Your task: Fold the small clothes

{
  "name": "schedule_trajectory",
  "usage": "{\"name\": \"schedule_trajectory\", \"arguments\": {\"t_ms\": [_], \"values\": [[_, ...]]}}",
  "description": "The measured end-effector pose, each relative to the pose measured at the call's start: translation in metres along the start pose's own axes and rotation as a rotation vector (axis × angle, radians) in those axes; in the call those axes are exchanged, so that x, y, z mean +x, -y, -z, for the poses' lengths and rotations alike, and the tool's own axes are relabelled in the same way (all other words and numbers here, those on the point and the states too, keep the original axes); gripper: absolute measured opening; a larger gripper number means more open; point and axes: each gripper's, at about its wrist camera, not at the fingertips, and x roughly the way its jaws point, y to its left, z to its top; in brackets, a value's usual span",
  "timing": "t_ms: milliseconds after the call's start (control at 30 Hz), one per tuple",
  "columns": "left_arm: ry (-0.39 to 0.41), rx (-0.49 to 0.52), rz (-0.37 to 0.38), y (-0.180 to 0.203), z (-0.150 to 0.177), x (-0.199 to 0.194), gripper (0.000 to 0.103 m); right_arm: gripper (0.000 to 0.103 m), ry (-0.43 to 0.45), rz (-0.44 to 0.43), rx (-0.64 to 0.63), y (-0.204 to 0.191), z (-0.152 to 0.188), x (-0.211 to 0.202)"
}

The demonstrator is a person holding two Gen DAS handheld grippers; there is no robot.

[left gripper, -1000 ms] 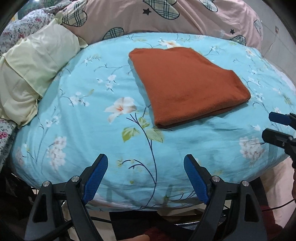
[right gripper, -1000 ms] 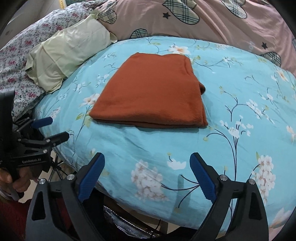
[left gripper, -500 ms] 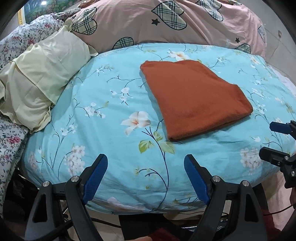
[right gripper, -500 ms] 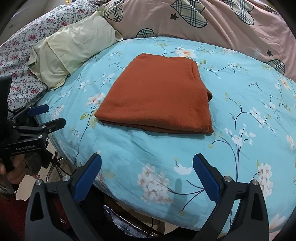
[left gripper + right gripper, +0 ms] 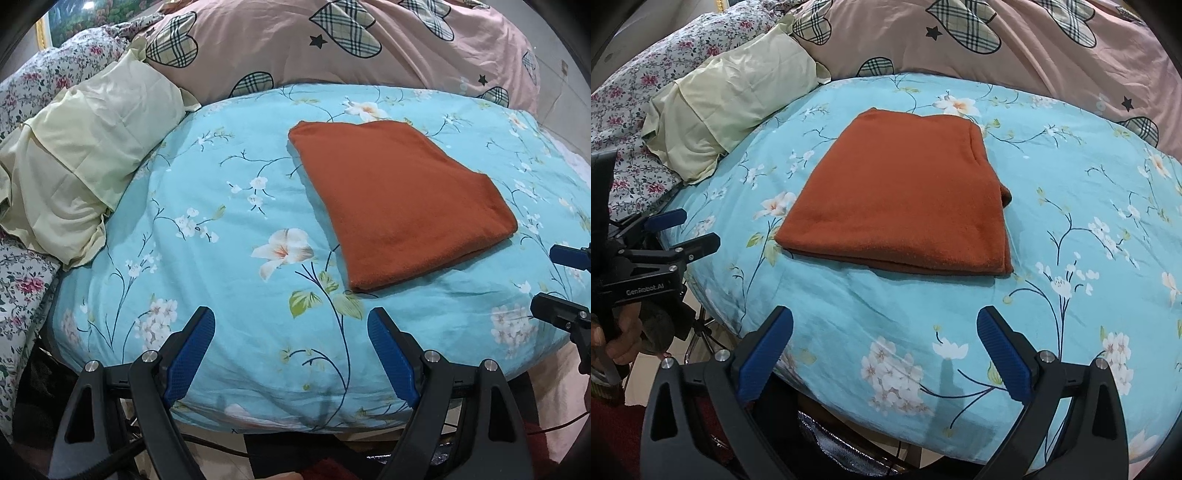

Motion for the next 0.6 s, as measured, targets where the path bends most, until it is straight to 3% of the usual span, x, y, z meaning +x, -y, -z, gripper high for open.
{"name": "schedule_trajectory", "arguments": {"t_ms": [600], "values": [[0.013, -0.003, 0.003, 0.000, -0.006, 0.000, 0.085, 0.100, 0.012, -0.021, -0.021, -0.010, -0.012, 0.000]]}}
